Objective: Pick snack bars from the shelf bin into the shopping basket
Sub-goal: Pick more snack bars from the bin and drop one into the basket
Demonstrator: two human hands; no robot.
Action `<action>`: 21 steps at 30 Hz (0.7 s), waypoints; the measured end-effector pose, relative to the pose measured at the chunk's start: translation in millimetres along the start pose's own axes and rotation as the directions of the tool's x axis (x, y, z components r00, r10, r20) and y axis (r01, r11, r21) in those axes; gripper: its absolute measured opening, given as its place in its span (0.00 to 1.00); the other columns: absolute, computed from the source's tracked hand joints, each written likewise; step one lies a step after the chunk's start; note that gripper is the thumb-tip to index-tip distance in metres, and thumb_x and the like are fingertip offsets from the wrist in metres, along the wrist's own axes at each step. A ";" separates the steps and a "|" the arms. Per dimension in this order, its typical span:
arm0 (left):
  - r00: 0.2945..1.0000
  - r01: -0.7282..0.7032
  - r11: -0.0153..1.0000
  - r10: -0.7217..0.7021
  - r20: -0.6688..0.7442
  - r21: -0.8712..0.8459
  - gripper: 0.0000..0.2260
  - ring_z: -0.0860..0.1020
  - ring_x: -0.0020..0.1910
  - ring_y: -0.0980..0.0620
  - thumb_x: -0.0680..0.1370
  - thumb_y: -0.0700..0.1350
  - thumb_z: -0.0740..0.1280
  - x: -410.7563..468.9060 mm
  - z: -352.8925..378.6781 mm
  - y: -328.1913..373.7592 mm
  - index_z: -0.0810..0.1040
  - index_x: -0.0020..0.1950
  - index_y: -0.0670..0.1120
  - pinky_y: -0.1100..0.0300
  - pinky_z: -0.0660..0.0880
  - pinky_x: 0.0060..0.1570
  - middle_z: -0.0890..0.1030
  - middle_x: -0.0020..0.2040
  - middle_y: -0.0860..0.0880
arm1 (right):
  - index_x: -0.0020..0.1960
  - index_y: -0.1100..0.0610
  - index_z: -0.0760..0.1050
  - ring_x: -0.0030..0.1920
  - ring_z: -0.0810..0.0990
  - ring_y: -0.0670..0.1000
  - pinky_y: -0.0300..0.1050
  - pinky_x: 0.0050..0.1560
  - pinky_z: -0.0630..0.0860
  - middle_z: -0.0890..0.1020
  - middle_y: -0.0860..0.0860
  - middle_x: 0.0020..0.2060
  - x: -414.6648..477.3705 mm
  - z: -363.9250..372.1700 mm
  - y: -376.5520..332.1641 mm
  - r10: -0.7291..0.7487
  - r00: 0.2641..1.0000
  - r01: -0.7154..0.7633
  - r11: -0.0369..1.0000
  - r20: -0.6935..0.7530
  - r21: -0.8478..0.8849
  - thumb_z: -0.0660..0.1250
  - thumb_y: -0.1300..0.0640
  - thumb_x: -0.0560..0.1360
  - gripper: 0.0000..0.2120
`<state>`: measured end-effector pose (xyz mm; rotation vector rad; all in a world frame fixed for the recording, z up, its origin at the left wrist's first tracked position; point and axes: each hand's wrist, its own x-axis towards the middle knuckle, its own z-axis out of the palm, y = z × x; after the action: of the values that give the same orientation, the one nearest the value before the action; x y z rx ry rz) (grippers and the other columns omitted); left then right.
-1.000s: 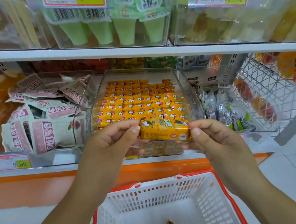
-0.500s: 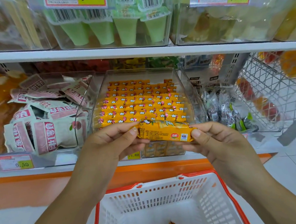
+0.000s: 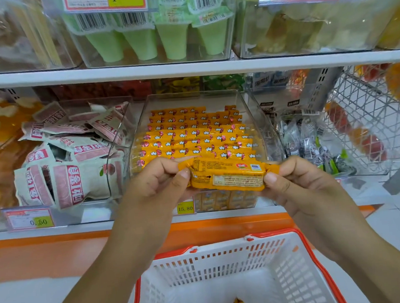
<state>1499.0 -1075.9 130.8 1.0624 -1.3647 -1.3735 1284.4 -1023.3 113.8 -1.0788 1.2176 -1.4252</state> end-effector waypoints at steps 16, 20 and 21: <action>0.998 0.039 0.995 -0.043 -0.048 -0.087 0.15 0.86 0.43 0.49 0.65 0.44 0.71 0.9 4.2 -2.0 0.83 0.52 0.51 0.63 0.81 0.43 0.87 0.45 0.49 | 0.47 0.48 0.81 0.46 0.86 0.60 0.42 0.43 0.81 0.85 0.60 0.46 -3.0 4.8 -2.3 -0.034 0.999 0.033 0.997 0.012 0.066 0.81 0.41 0.57 0.23; 0.998 0.053 0.990 -0.058 -0.035 -0.133 0.13 0.86 0.45 0.48 0.67 0.41 0.70 3.0 -0.7 -4.4 0.85 0.50 0.49 0.64 0.81 0.42 0.87 0.46 0.46 | 0.47 0.50 0.82 0.46 0.86 0.61 0.42 0.43 0.81 0.85 0.60 0.47 -1.7 3.1 -3.5 -0.020 1.000 0.020 0.995 0.005 0.098 0.78 0.47 0.61 0.16; 0.998 0.059 0.987 -0.064 -0.026 -0.153 0.12 0.86 0.45 0.47 0.68 0.41 0.69 3.1 -1.6 -4.8 0.85 0.50 0.49 0.63 0.81 0.43 0.87 0.46 0.45 | 0.46 0.50 0.83 0.46 0.86 0.61 0.42 0.43 0.81 0.85 0.60 0.46 -1.3 2.9 -4.3 -0.012 1.000 0.013 0.994 -0.007 0.109 0.75 0.50 0.62 0.13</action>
<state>1499.7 -1079.4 126.0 1.0267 -1.1932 -1.4752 1286.9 -1022.2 118.3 -1.0088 1.1258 -1.4884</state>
